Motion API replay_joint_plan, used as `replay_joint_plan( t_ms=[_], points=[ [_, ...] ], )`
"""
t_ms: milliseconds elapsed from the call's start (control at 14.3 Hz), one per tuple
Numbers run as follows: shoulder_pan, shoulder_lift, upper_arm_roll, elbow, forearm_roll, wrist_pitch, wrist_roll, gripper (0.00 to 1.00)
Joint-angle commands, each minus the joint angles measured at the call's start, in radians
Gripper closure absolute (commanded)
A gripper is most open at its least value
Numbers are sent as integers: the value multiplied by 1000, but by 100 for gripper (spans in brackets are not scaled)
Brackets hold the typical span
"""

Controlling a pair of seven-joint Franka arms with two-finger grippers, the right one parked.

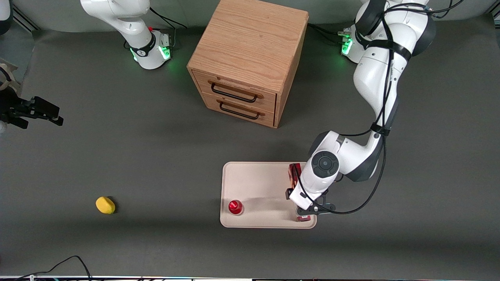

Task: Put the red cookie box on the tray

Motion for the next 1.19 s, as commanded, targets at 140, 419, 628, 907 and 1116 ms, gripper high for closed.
replay_joint_plan(
  t_ms=[140,419,628,907,1116],
  points=[
    [7,-104,-51,78,-68,-343,-22,0],
    [37,-256,-42,108,-119,-587,22,0],
    [74,-380,-42,103,-132,-777,120,0],
    [116,-610,78,-74,-182,-845,345,0],
    [116,-805,183,-313,-187,-772,477,0]
  ],
)
